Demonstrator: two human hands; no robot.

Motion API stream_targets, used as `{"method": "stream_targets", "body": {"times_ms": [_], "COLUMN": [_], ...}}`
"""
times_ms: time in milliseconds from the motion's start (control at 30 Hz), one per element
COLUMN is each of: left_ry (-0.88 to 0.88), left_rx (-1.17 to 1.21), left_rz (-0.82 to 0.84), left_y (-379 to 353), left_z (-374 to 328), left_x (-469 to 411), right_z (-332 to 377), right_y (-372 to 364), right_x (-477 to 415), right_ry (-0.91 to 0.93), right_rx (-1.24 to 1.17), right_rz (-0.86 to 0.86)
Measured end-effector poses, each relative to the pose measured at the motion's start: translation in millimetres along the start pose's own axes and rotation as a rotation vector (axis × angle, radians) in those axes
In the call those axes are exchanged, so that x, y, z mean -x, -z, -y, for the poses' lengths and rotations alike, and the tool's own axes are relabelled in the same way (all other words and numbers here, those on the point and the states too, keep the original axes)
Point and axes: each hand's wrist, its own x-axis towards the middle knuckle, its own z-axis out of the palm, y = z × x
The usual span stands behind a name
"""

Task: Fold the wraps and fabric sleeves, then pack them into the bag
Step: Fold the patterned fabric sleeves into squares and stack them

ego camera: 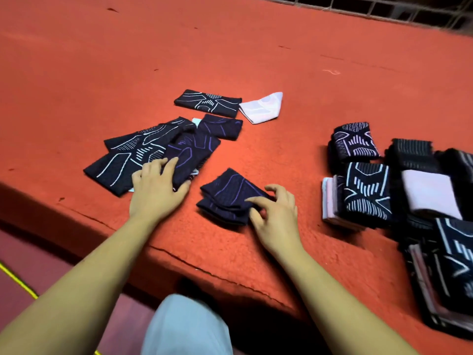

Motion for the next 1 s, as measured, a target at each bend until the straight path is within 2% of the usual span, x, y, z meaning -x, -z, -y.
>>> {"method": "stream_targets", "body": {"times_ms": [100, 200, 267, 333, 400, 500, 567, 600, 633, 667, 767, 900, 1000], "left_ry": [0.013, 0.005, -0.017, 0.005, 0.167, 0.565, 0.733, 0.768, 0.756, 0.715, 0.547, 0.279, 0.212], "left_rx": [-0.011, 0.032, 0.124, 0.342, 0.651, 0.992, 1.416, 1.55, 1.58, 1.495, 1.348, 1.473, 1.476], "left_rz": [0.055, 0.024, -0.073, -0.066, 0.097, 0.349, 0.464, 0.476, 0.464, 0.437, 0.394, 0.583, 0.584], "left_y": [5, 12, 19, 29, 36, 50, 52, 54, 55, 52, 51, 66, 73], "left_z": [-5, -14, -29, -56, -85, -120, -139, -147, -154, -157, -158, -162, -170], "left_x": [2, 11, 19, 34, 53, 75, 83, 86, 89, 92, 96, 99, 99], "right_z": [-8, -10, -9, -5, 0, 8, 13, 15, 16, 16, 18, 19, 10], "right_y": [11, 20, 25, 32, 39, 46, 49, 49, 51, 52, 61, 73, 85], "right_x": [33, 53, 59, 62, 64, 71, 79, 82, 86, 88, 88, 82, 76], "right_ry": [-0.003, -0.028, -0.067, -0.111, -0.146, -0.176, -0.154, -0.129, -0.109, -0.106, -0.226, -0.241, -0.257], "right_rx": [-0.199, -0.259, -0.304, -0.388, -0.453, -0.45, -0.423, -0.408, -0.403, -0.415, -0.561, -0.524, -0.575], "right_rz": [0.023, 0.03, 0.024, -0.016, -0.105, -0.224, -0.227, -0.187, -0.127, -0.061, 0.052, 0.041, -0.088]}}
